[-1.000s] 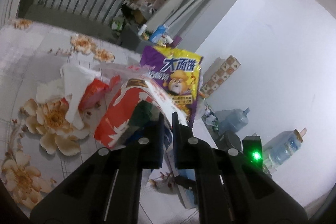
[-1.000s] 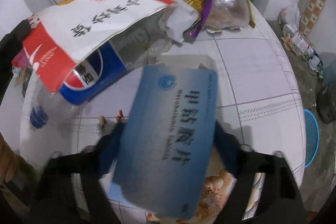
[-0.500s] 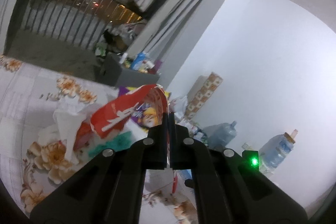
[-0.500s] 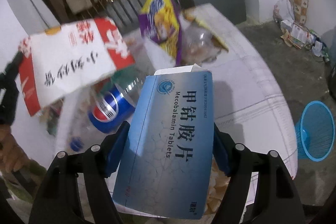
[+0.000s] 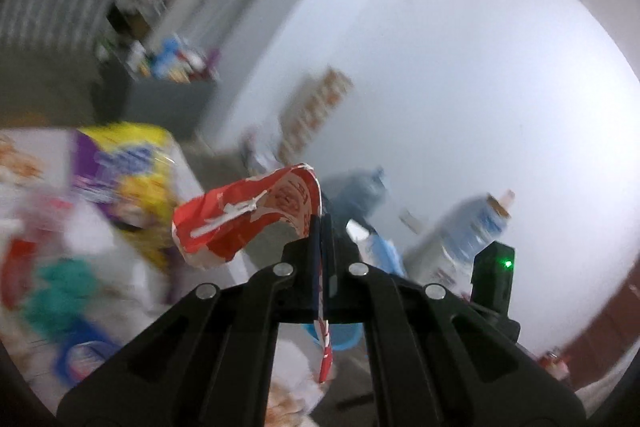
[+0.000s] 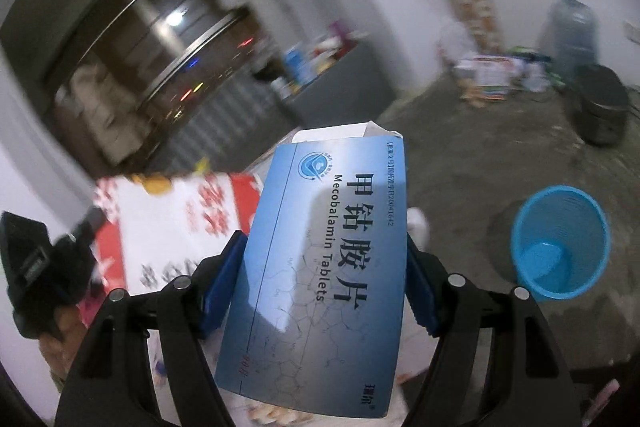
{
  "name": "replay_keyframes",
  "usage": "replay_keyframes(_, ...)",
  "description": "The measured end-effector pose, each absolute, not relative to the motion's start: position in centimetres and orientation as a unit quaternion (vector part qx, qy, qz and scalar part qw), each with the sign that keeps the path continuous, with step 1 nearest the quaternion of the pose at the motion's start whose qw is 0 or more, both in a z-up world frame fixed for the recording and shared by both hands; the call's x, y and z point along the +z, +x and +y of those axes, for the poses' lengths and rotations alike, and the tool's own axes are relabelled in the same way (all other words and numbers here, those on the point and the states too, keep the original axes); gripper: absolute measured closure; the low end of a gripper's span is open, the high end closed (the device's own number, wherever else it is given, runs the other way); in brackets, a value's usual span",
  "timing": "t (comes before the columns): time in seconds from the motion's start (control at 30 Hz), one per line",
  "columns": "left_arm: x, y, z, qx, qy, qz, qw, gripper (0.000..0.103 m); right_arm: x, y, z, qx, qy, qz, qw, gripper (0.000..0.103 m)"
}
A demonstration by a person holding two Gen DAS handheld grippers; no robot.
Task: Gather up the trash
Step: 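Carry both items to the blue wastebasket and open both tools to drop them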
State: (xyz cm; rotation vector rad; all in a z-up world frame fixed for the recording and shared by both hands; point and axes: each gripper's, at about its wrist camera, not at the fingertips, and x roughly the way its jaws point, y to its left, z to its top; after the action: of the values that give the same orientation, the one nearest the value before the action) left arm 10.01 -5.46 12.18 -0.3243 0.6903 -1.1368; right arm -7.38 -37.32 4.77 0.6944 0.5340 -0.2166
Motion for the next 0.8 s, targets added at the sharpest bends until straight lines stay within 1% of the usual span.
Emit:
replay_keyframes(0.1,10.2,11.4,-12.9,-0.556,-0.132,0.371,0.732,0.103,3.7,-9.1,-41.1,-0.145,0.371,0.247,0.883,0.032)
replay_keyframes(0.17,8.8,11.6,-17.9,-0.569,-0.105,0.389,0.717,0.103,2.2,-9.9,-43.9,-0.182,0.397,0.244,0.866,0.032)
replay_keyframes(0.27,5.9,11.4,-25.6,-0.591,-0.062,0.42,0.687,0.103,-1.1,-11.1,-47.6,-0.218,0.452,0.24,0.831,0.032)
replay_keyframes(0.43,1.3,10.4,-36.1,-0.61,-0.003,0.457,0.647,0.103,-6.3,-12.8,-52.9,-0.272,0.524,0.227,0.774,0.032)
replay_keyframes(0.57,-1.7,8.8,-42.9,-0.622,0.023,0.49,0.61,0.103,-10.2,-13.5,-56.3,-0.312,0.565,0.209,0.735,0.032)
replay_keyframes(0.73,-5.7,7.8,-49.4,-0.622,0.071,0.497,0.6,0.103,-14.7,-14.5,-60.5,-0.352,0.599,0.19,0.694,0.03)
replay_keyframes(0.77,-7.0,7.7,-50.8,-0.62,0.083,0.505,0.595,0.103,-15.9,-14.7,-61.4,-0.361,0.601,0.188,0.688,0.028)
replay_keyframes(0.8,-8.3,7.3,-52.4,-0.616,0.096,0.512,0.59,0.096,-16.8,-14.8,-62.1,-0.364,0.601,0.189,0.686,0.026)
